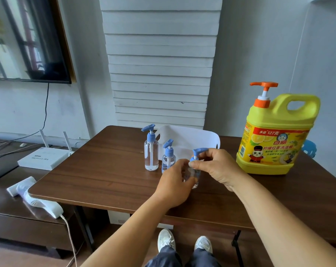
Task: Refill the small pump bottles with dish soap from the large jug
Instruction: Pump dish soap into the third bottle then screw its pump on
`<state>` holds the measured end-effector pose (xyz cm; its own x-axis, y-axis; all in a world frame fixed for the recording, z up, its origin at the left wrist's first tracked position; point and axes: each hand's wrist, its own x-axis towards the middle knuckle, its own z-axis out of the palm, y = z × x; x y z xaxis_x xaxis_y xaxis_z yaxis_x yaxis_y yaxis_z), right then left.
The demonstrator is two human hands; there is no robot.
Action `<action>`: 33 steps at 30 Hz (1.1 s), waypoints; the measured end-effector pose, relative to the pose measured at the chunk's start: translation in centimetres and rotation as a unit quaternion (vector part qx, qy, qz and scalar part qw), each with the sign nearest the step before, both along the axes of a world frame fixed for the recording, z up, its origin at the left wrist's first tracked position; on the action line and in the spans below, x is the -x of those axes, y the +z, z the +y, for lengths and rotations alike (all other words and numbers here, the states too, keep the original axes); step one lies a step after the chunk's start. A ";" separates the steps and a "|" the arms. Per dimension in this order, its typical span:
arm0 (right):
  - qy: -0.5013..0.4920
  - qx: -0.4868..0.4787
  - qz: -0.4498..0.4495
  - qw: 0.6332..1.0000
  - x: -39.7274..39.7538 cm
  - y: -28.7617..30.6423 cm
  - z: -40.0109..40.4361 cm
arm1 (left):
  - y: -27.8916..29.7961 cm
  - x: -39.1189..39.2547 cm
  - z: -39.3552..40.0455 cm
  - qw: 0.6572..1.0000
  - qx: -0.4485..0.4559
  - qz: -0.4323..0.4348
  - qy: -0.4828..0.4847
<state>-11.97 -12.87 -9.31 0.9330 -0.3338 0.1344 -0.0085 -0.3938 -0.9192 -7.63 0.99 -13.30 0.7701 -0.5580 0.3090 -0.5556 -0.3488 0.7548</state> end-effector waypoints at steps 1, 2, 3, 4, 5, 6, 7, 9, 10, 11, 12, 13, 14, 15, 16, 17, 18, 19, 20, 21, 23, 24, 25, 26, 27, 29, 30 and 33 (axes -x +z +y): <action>0.005 -0.011 0.008 1.000 -0.1 -0.1 0.0 | 0.0 0.0 0.0 1.000 0.000 0.000 -0.001; 0.027 -0.038 0.018 0.999 -0.1 -0.1 -0.1 | 0.1 0.0 0.0 1.000 0.000 0.003 -0.003; 0.054 -0.065 0.027 0.996 0.0 -0.1 -0.2 | 0.2 0.0 0.1 1.000 0.000 0.008 -0.005; 0.070 -0.082 0.028 0.994 0.0 -0.1 -0.3 | 0.2 0.0 0.1 1.000 0.000 0.012 -0.004; 0.071 -0.082 0.024 0.994 0.0 -0.1 -0.4 | 0.2 0.0 0.1 1.000 0.000 0.013 -0.003; 0.057 -0.077 0.017 0.995 0.0 -0.2 -0.4 | 0.2 0.1 0.0 1.000 0.000 0.011 -0.002; 0.038 -0.069 0.007 0.997 0.0 -0.3 -0.3 | 0.2 0.1 0.0 1.000 0.002 0.007 -0.001; -0.002 -0.039 -0.002 0.999 -0.1 -0.5 0.0 | 0.1 0.1 -0.1 1.000 0.004 -0.003 0.005; -0.014 -0.024 0.002 1.000 -0.1 -0.6 0.2 | 0.1 0.1 -0.1 1.000 0.004 -0.004 0.007; -0.015 -0.015 0.009 1.000 -0.1 -0.6 0.2 | 0.1 0.0 -0.2 1.000 0.003 -0.004 0.006; -0.003 -0.020 0.017 1.000 0.0 -0.6 0.2 | 0.1 0.0 -0.2 1.000 0.001 -0.004 0.004; 0.020 -0.040 0.023 0.999 0.1 -0.4 0.1 | 0.0 -0.1 -0.2 1.000 -0.002 -0.003 0.001; 0.044 -0.069 0.025 0.996 0.2 -0.3 0.1 | 0.0 -0.1 -0.2 1.000 -0.004 0.000 -0.002; 0.060 -0.093 0.021 0.994 0.2 -0.2 0.0 | 0.0 -0.2 -0.2 1.000 -0.006 0.003 -0.003; 0.063 -0.101 0.014 0.993 0.3 -0.2 -0.1 | 0.0 -0.2 -0.2 1.000 -0.008 0.005 -0.003; 0.056 -0.094 0.006 0.994 0.3 -0.2 -0.2 | -0.1 -0.2 -0.2 1.000 -0.009 0.006 -0.001; 0.044 -0.081 0.000 0.996 0.3 -0.2 -0.2 | -0.1 -0.2 -0.2 1.000 -0.008 0.004 0.002; 0.032 -0.068 -0.004 0.997 0.2 -0.2 -0.1 | -0.1 -0.2 -0.3 1.000 -0.006 0.002 0.005; 0.022 -0.060 -0.006 0.998 0.2 -0.2 0.0 | -0.1 -0.1 -0.3 1.000 -0.003 -0.001 0.010; 0.016 -0.058 -0.010 0.998 0.2 -0.2 0.2 | 0.0 0.0 -0.3 1.000 0.000 -0.003 0.014; 0.007 -0.064 -0.022 0.998 0.2 -0.4 0.3 | 0.0 0.1 -0.4 1.000 0.005 -0.002 0.023; 0.005 -0.070 -0.026 0.997 0.2 -0.5 0.4 | 0.0 0.2 -0.4 1.000 0.009 0.002 0.027; 0.007 -0.074 -0.029 0.997 0.2 -0.4 0.4 | 0.0 0.2 -0.4 0.999 0.014 0.006 0.029; 0.010 -0.076 -0.029 0.997 0.3 -0.4 0.5 | 0.1 0.3 -0.4 0.999 0.018 0.011 0.031; 0.013 -0.076 -0.026 0.997 0.2 -0.5 0.4 | 0.1 0.3 -0.4 0.999 0.021 0.014 0.033; 0.015 -0.073 -0.017 0.997 0.3 -0.4 0.3 | 0.1 0.4 -0.5 0.999 0.023 0.016 0.037; 0.015 -0.070 -0.011 0.997 0.3 -0.3 0.2 | 0.2 0.4 -0.5 0.999 0.021 0.013 0.037; 0.012 -0.069 -0.004 0.998 0.5 -0.2 -0.2 | 0.3 0.6 -0.4 0.999 0.018 0.012 0.041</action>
<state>-12.50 -13.06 -9.51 0.9400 -0.3273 0.0965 0.0070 -0.2642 -0.9645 -8.27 0.61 -13.00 0.8205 -0.4809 0.3092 -0.5080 -0.3651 0.7802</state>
